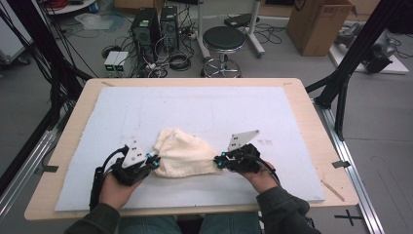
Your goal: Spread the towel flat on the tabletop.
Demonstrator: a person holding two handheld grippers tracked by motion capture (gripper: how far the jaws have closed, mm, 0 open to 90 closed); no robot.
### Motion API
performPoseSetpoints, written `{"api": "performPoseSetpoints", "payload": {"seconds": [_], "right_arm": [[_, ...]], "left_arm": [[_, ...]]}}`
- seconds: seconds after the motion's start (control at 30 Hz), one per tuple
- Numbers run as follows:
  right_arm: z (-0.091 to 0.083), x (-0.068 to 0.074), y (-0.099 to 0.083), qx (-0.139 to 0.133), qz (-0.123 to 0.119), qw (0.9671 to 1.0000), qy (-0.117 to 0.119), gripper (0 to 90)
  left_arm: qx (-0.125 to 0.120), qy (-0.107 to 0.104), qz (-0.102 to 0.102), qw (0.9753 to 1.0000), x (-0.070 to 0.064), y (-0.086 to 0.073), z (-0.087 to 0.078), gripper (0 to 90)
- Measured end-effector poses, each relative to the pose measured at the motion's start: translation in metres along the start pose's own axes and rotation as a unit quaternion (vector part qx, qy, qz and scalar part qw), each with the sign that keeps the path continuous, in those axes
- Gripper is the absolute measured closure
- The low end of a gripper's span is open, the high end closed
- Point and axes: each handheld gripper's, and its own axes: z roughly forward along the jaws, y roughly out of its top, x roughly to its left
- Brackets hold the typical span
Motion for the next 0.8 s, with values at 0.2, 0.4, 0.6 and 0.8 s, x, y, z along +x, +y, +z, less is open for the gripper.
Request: {"api": "performPoseSetpoints", "payload": {"seconds": [0.2, 0.4, 0.6, 0.8], "right_arm": [[0.003, 0.030, -0.012, 0.025, -0.014, 0.9991, 0.030, 84.7], [0.019, 0.046, -0.020, 0.051, -0.026, 0.9968, 0.056, 79.2], [0.004, 0.037, -0.006, 0.002, -0.007, 0.9982, 0.059, 64.2], [-0.009, 0.005, 0.009, -0.030, 0.028, 0.9991, 0.005, 63.0]], "left_arm": [[0.026, -0.016, 0.003, 0.9995, -0.027, -0.021, -0.017, 84.5], [0.026, -0.050, -0.007, 0.9984, -0.035, -0.034, -0.023, 69.9], [-0.009, -0.060, -0.011, 0.9981, -0.025, -0.027, -0.036, 52.7], [-0.040, -0.041, -0.028, 0.9979, 0.009, -0.005, -0.031, 50.6]]}}
